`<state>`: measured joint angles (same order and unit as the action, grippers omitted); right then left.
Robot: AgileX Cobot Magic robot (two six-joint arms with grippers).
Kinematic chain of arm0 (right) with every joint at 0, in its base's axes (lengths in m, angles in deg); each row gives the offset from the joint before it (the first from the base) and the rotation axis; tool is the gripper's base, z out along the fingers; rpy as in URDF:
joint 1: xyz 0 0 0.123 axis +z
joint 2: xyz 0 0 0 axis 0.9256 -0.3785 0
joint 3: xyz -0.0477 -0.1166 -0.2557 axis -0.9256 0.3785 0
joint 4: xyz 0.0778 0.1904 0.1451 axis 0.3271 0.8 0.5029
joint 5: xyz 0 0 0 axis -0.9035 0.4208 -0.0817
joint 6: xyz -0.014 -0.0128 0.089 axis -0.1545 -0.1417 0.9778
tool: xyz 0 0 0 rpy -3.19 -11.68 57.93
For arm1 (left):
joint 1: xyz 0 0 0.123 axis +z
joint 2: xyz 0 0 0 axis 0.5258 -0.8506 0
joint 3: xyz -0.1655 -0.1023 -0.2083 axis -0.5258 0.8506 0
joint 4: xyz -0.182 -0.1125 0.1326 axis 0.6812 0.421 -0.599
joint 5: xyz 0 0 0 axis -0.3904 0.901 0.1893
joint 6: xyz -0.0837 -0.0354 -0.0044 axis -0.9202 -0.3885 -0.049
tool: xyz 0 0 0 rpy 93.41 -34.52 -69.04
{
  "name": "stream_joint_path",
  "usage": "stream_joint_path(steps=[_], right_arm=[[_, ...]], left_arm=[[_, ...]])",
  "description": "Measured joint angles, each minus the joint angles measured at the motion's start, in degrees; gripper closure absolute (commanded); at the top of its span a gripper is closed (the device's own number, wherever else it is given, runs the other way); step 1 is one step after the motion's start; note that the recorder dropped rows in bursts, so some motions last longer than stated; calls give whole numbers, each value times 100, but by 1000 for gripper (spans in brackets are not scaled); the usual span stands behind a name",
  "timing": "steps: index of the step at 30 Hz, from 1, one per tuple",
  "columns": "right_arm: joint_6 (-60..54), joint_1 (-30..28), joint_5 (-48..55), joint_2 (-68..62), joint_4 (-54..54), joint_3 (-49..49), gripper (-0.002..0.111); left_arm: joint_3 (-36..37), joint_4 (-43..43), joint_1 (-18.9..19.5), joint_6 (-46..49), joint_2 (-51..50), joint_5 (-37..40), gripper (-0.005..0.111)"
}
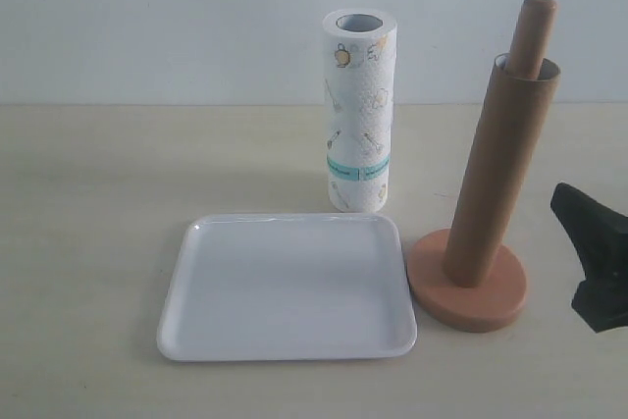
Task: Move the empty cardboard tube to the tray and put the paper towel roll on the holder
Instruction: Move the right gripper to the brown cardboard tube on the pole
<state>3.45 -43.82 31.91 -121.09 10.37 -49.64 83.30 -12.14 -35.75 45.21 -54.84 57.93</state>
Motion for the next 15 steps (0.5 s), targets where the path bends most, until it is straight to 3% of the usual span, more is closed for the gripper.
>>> stream_joint_path(steps=[15], right_arm=[[-237, 0, -983, -2429, 0, -851, 42]], left_arm=[[0, 0, 0, 0, 0, 0, 103]])
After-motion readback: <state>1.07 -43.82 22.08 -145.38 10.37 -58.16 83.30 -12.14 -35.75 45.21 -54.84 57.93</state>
